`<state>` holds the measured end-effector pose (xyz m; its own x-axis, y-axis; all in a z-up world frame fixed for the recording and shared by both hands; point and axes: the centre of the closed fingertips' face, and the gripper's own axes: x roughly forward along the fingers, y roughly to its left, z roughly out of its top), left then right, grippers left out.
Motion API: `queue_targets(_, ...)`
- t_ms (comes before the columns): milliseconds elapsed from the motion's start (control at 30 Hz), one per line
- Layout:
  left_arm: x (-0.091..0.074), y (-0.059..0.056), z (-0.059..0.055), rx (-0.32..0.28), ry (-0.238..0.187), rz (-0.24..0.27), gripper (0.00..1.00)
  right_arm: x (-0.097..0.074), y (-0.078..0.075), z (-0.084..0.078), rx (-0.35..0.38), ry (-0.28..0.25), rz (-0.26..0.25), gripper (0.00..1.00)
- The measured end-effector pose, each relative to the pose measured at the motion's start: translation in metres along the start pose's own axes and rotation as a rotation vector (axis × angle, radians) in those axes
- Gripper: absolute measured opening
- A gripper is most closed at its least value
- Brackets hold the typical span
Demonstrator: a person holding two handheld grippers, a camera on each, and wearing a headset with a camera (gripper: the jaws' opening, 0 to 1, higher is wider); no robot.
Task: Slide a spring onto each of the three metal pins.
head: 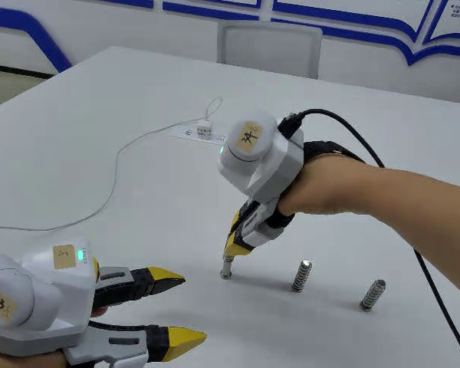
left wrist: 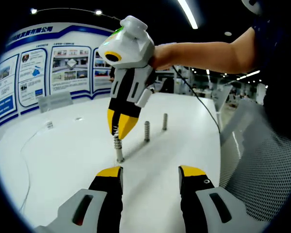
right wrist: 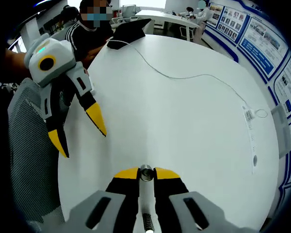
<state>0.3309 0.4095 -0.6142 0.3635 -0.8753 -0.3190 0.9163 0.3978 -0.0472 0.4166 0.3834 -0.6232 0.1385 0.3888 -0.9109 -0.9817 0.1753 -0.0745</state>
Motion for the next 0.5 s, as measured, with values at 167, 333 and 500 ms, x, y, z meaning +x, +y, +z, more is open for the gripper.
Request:
queue_targets(167,-0.001,0.001,0.000,-0.003,-0.001,0.005,0.47,0.010,0.000,-0.005,0.001,0.023,-0.002,0.12)
queue_targets(333,-0.002,0.002,-0.001,-0.005,0.000,0.008,0.47,0.018,0.000,-0.009,0.015,0.029,0.002,0.12)
queue_targets(500,-0.002,0.002,-0.001,-0.005,0.003,0.007,0.47,0.024,0.002,-0.013,0.024,0.036,0.006,0.12)
